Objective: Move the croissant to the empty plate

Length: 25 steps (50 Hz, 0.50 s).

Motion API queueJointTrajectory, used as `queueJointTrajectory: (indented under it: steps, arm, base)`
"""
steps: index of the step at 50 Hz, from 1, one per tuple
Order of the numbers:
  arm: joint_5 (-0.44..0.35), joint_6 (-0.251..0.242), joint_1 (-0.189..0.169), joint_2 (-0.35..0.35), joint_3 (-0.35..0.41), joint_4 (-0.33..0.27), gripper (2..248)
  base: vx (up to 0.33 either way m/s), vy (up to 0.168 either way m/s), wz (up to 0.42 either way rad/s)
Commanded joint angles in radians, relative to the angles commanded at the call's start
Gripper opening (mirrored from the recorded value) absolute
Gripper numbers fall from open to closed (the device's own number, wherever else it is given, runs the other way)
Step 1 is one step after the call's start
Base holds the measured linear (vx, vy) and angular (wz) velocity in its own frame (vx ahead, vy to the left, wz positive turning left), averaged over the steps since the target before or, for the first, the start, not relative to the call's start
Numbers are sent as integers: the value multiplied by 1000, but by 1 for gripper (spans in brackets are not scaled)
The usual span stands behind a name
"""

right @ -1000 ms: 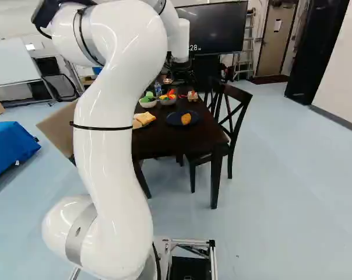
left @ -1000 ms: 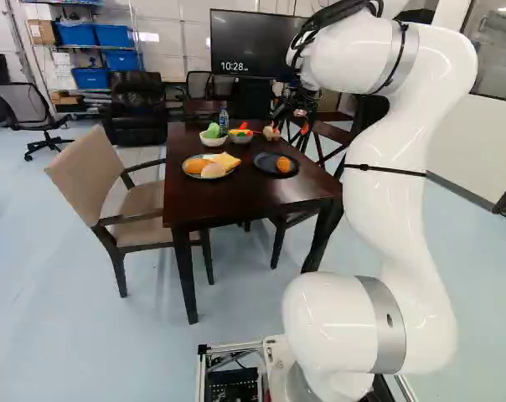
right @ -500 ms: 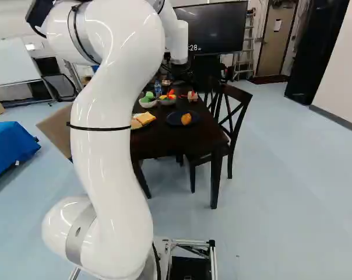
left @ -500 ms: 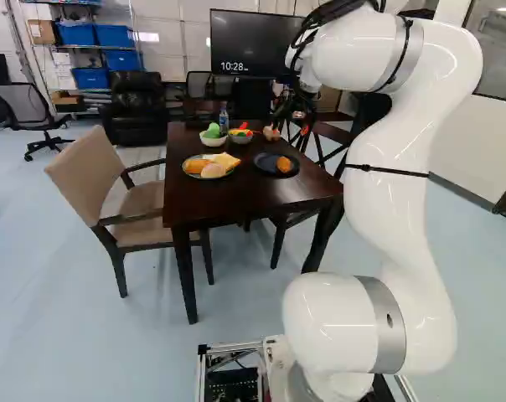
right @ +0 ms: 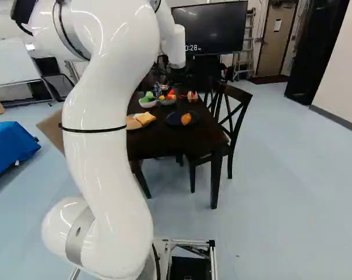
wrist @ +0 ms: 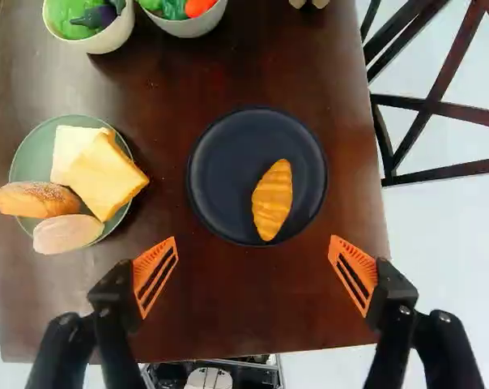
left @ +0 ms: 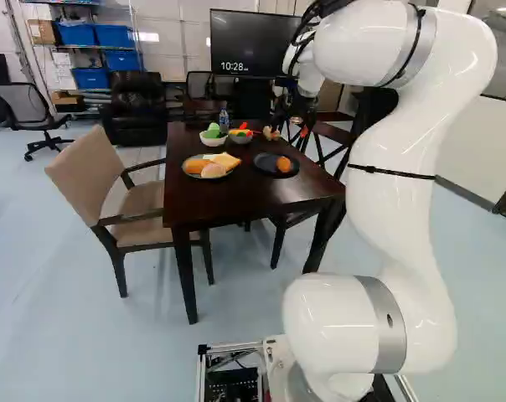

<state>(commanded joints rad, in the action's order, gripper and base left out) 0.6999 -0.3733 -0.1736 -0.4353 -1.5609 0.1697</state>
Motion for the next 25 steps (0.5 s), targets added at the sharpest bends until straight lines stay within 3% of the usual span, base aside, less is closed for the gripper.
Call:
queueJointTrajectory:
  steps: [25]
  arm:
    - [-203, 48, 22, 92, 190, -22, 247]
  base:
    - [0, 0, 0]
